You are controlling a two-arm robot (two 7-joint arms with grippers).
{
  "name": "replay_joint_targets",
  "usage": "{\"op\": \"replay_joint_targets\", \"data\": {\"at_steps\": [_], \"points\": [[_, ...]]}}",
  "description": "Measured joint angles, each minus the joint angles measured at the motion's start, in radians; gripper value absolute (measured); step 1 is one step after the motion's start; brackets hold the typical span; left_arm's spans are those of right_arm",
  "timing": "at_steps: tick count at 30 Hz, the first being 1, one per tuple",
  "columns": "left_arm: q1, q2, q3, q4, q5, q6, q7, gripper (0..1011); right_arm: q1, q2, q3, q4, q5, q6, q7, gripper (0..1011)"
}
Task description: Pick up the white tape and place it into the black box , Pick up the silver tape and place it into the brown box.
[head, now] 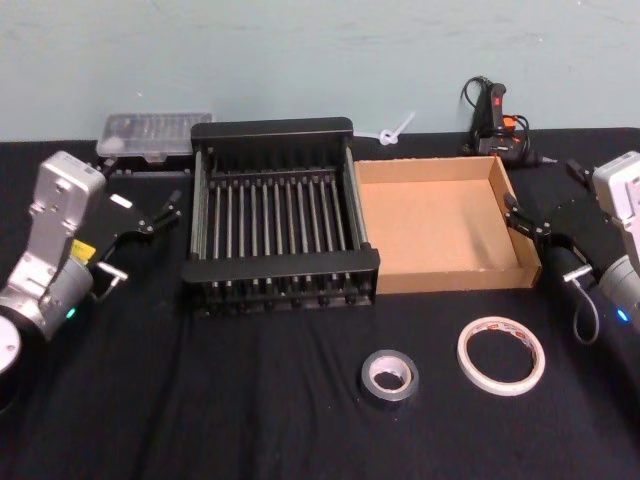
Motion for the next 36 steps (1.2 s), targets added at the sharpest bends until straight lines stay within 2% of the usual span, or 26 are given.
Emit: {"op": "replay_joint_targets", "data": {"at_steps": [24,33,36], "points": [[0.000,0.000,0.000,0.000,0.000,0.000,0.000,1001,0.000,0.000,0.000,0.000,0.000,0.000,0.000,1002],[0.000,0.000,0.000,0.000,0.000,0.000,0.000,1001,-0.006,-0.007,0.024,-0.010,-0.006,0.013,0.021,1002],[0.000,0.000,0.000,0.000,0.000,0.000,0.000,1001,-0.018,-0.003,0.040,-0.033,0.004,0.027,0.039,1002]]}}
